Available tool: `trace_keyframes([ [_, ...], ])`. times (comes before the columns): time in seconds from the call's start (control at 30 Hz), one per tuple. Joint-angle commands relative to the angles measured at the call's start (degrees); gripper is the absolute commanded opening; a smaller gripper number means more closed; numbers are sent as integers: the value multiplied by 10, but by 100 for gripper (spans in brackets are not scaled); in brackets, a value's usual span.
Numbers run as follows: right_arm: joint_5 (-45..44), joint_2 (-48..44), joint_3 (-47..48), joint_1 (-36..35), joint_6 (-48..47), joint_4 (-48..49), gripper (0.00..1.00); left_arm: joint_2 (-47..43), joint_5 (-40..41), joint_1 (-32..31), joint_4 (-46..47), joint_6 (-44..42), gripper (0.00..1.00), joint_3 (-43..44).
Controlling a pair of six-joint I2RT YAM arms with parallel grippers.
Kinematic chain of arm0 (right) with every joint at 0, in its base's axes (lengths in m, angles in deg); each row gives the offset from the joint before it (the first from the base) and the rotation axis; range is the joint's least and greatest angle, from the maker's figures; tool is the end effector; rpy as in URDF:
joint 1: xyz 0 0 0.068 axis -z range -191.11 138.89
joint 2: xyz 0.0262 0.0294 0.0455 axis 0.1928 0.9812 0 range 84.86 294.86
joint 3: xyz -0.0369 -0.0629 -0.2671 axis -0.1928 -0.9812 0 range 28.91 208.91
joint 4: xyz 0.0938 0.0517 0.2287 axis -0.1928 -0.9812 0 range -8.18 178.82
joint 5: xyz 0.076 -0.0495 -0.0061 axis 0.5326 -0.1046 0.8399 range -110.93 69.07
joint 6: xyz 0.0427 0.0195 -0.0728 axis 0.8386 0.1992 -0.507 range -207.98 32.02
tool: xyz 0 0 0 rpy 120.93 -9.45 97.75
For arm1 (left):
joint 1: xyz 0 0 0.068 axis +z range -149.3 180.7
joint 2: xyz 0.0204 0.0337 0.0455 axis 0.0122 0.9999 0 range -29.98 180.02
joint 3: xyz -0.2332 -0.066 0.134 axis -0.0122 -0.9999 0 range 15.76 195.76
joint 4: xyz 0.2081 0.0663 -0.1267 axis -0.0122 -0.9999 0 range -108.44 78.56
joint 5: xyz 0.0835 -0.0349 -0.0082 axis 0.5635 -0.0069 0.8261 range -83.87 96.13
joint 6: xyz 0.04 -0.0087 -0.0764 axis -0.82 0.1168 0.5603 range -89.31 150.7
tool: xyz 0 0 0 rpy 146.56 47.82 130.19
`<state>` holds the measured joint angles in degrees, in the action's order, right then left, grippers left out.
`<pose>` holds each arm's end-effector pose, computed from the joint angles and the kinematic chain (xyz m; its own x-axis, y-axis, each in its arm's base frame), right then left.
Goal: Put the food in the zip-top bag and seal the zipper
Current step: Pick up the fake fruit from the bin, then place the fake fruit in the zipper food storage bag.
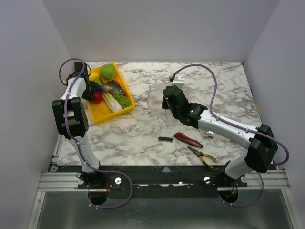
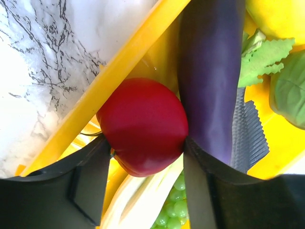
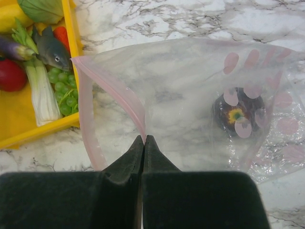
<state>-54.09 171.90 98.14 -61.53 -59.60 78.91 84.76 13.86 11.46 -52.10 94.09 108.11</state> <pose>0.2688 0.2592 0.3023 -0.4209 0.1155 -0.8997 -0.1552 0.9681 0.1969 0.4310 0.0924 0.1894 -0.1733 -0.9348 -0.3102 -0.8927 0.2821 -0.3515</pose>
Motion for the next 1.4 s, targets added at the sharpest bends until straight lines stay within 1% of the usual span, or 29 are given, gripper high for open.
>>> trace_keyframes([
  [0.0, -8, 3, 13, -1, -5, 2, 0, -9, 16, 13, 5, -13, 40, -12],
  [0.1, -7, 2, 13, -1, -3, 2, 0, -27, 16, 12, 16, -22, 32, -25],
  [0.2, -7, 3, 14, -1, -2, 1, 0, -50, 16, 12, 19, -30, 19, -38],
  [0.27, -6, 4, 14, -1, 1, 2, 0, -75, 10, 12, 27, -32, 15, -56],
  [0.43, -6, 5, 15, -1, 3, 1, 0, -160, -30, 11, 61, -34, 15, -135],
  [0.63, -1, 6, 15, -2, 9, 0, 0, -292, -117, -3, 95, -34, 15, -237],
  [0.7, -1, 5, 16, -1, 10, -1, 0, -338, -146, -20, 108, -42, 15, -268],
  [0.77, 0, 3, 16, -1, 10, -1, 0, -385, -192, -39, 133, -55, 14, -301],
  [0.87, 4, 0, 18, -1, 10, -1, 0, -459, -278, -81, 236, -100, 9, -365],
  [0.93, 9, -3, 18, -1, 13, -1, 0, -494, -332, -106, 283, -134, 9, -390],
  [0.97, 12, -4, 19, -1, 14, -1, 0, -508, -359, -133, 305, -150, 9, -401],
  [1.07, 17, -6, 19, -1, 19, 0, 0, -549, -409, -178, 368, -167, 9, -439],
  [1.17, 26, -9, 20, -1, 25, 1, 0, -566, -438, -225, 443, -150, 9, -485],
  [1.23, 35, -12, 18, -1, 30, 4, 0, -556, -448, -249, 469, -143, 9, -498],
  [1.37, 55, -20, 15, -1, 37, 10, 0, -523, -441, -282, 500, -120, 9, -501],
])
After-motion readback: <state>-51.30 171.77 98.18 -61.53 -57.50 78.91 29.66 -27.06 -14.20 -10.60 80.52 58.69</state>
